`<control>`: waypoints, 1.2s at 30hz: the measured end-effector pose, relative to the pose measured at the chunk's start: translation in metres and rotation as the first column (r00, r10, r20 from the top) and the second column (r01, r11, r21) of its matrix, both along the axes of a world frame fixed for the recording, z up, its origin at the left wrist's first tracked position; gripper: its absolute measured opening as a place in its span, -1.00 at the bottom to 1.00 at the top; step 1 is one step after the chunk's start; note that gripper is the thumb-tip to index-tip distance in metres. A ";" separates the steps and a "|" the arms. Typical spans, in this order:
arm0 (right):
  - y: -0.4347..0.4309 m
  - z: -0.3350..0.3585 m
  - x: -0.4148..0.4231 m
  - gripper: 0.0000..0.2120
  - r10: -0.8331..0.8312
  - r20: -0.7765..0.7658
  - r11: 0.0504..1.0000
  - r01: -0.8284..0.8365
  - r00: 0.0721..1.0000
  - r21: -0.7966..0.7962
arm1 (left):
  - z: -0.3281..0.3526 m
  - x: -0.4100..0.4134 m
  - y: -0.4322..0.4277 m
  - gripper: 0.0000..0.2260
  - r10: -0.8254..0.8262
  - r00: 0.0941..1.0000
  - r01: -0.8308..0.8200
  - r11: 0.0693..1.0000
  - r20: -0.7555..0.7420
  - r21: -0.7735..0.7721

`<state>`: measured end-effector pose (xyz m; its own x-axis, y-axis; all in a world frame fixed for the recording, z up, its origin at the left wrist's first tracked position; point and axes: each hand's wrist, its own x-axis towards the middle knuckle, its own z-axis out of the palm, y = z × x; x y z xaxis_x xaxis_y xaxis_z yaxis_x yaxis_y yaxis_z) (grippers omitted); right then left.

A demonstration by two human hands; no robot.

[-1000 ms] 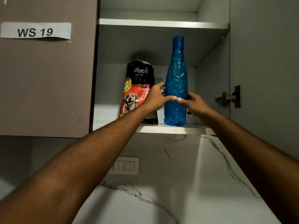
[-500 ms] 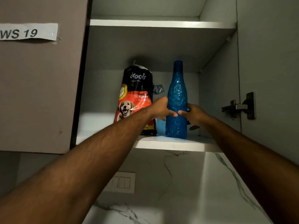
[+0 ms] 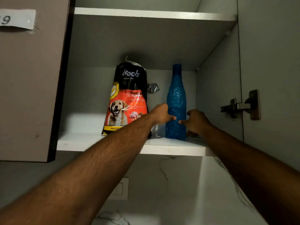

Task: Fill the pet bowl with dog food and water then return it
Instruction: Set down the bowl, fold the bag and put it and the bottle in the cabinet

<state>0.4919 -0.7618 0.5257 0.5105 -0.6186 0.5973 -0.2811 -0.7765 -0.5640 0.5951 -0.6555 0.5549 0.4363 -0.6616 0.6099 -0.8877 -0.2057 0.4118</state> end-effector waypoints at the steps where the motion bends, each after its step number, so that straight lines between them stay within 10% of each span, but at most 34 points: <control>1: 0.000 0.001 -0.001 -0.42 -0.013 0.007 1.000 0.013 1.000 -0.002 | 0.000 0.000 0.002 -0.53 0.037 0.999 -0.036 0.999 0.028 -0.005; 4: 0.007 -0.002 -0.011 -0.43 -0.044 0.038 0.997 0.046 0.998 -0.054 | -0.004 -0.005 0.015 -0.30 0.113 0.990 -0.111 0.993 0.086 -0.029; 13: 0.085 -0.028 -0.046 -0.85 0.062 0.136 0.925 -0.006 0.989 -0.380 | -0.030 -0.074 0.077 -0.63 0.154 0.817 -0.212 0.976 0.555 0.043; 25: 0.140 -0.131 -0.087 -0.75 0.275 0.387 0.889 -0.080 0.880 -0.451 | -0.136 -0.119 0.137 -0.53 -0.108 0.910 0.266 0.893 0.401 -0.363; 36: 0.185 -0.184 -0.202 -0.67 0.253 0.390 0.949 -0.150 0.885 -0.276 | -0.197 -0.228 0.169 -0.61 -0.133 0.950 0.240 0.890 0.282 -0.387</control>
<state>0.2896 -0.5766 0.3417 0.2819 -0.3472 0.8944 0.1160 -0.9131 -0.3910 0.3670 -0.4866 0.3578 0.1338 -0.3820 0.9144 -0.9750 0.1145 0.1905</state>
